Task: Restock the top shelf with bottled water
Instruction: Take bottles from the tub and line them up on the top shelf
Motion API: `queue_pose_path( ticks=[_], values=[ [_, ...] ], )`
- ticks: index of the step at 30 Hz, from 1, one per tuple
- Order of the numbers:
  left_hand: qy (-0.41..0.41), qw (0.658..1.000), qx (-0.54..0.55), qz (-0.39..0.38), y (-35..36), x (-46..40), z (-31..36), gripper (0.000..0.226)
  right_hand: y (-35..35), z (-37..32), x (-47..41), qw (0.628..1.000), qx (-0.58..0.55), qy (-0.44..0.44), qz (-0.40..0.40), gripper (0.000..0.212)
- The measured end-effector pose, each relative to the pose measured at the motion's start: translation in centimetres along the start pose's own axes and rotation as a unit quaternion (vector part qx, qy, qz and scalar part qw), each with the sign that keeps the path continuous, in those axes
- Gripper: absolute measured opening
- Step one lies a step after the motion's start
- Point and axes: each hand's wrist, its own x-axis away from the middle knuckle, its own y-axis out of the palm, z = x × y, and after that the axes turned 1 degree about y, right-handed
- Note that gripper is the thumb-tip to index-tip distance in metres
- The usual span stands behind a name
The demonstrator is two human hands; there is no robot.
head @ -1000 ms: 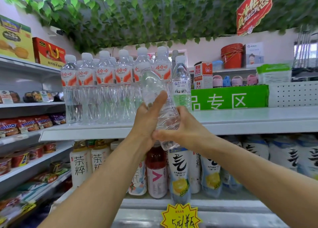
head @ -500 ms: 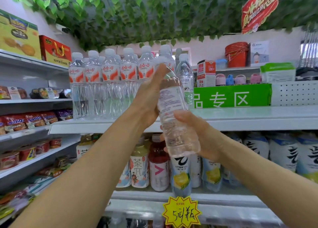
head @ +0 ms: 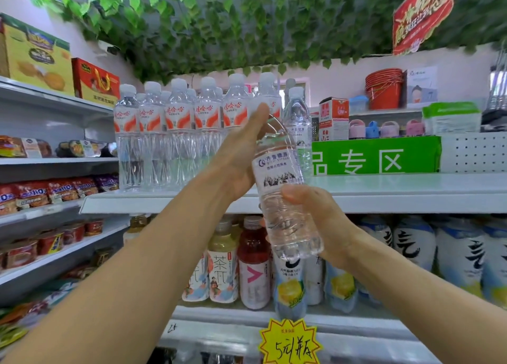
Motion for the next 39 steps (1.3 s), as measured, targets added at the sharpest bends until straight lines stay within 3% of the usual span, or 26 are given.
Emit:
queue_pose_path(
  ticks=[3, 7, 11, 18, 20, 23, 25, 27, 30, 32, 35, 39],
  values=[
    [0.039, 0.999, -0.024, 0.02, 0.4, -0.4, 0.1, 0.033, 0.3, -1.4, -0.2, 0.99, 0.129, -0.03, 0.048, 0.047],
    [0.079, 0.994, -0.076, 0.009, 0.7, -1.0, 0.6, 0.041, -0.4, -2.6, -0.7, 0.974, 0.189, -0.078, 0.101, 0.045],
    [0.099, 0.978, -0.168, 0.072, -0.8, -2.3, 1.6, 0.031, -3.1, -4.2, -3.4, 0.966, 0.155, -0.105, 0.18, 0.048],
    [0.137, 0.941, -0.296, 0.095, -2.1, -4.3, 0.2, 0.031, -5.9, -2.9, -8.5, 0.973, 0.138, -0.04, 0.182, 0.058],
    [0.162, 0.925, -0.332, 0.094, -2.2, -5.4, 0.1, 0.034, -5.8, -2.2, -9.1, 0.972, 0.148, -0.039, 0.181, 0.071],
    [0.224, 0.878, -0.41, 0.101, -2.1, -7.5, 1.2, 0.039, -6.3, -1.7, -10.0, 0.967, 0.185, -0.037, 0.171, 0.116],
    [0.256, 0.83, -0.484, 0.106, -1.9, -9.1, 2.3, 0.044, -6.1, -2.0, -9.8, 0.959, 0.221, -0.025, 0.175, 0.109],
    [0.263, 0.743, -0.605, 0.112, -1.5, -10.8, 3.2, 0.052, -6.3, -1.7, -9.2, 0.947, 0.253, -0.023, 0.197, 0.093],
    [0.187, 0.601, -0.772, 0.088, -0.7, -12.8, 3.7, 0.08, -6.9, -0.7, -8.5, 0.941, 0.261, -0.016, 0.213, 0.083],
    [0.149, 0.551, -0.819, 0.062, -0.5, -13.5, 3.6, 0.093, -7.0, -0.5, -8.4, 0.941, 0.261, -0.017, 0.213, 0.075],
    [0.146, 0.537, -0.829, 0.048, -0.7, -14.2, 3.5, 0.101, -6.9, -0.5, -8.2, 0.935, 0.279, -0.021, 0.217, 0.066],
    [0.153, 0.572, -0.805, 0.044, -0.8, -14.2, 3.6, 0.102, -6.7, -0.4, -8.2, 0.93, 0.288, -0.021, 0.228, 0.066]
  ],
)
